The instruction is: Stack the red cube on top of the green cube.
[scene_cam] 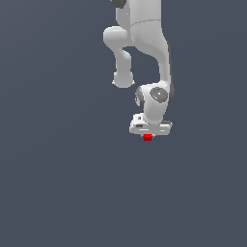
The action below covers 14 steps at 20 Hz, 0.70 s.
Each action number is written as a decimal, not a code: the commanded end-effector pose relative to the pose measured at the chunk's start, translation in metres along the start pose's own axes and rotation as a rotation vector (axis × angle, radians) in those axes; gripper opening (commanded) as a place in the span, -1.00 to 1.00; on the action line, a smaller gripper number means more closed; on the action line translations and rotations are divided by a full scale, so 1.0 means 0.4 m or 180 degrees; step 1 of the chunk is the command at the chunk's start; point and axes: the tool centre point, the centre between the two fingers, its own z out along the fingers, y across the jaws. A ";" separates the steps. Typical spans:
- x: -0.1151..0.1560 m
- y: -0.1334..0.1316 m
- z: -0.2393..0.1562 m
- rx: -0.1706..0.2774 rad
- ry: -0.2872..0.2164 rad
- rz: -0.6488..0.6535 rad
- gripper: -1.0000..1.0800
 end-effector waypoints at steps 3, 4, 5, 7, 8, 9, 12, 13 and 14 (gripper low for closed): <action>0.000 0.000 -0.041 0.0001 0.0005 0.0000 -1.00; 0.000 0.000 -0.053 0.0001 0.0005 0.0000 -1.00; -0.001 0.000 -0.068 0.0001 0.0005 0.0000 -1.00; -0.001 0.001 -0.101 0.0001 0.0005 0.0000 -1.00; -0.002 0.001 -0.119 0.0001 0.0005 0.0000 -1.00; -0.002 0.001 -0.135 0.0001 0.0005 0.0000 -1.00; -0.002 0.001 -0.178 0.0001 0.0005 0.0000 -1.00; -0.002 0.001 -0.189 0.0001 0.0005 0.0000 -1.00; -0.001 0.001 -0.199 0.0001 0.0005 0.0000 -1.00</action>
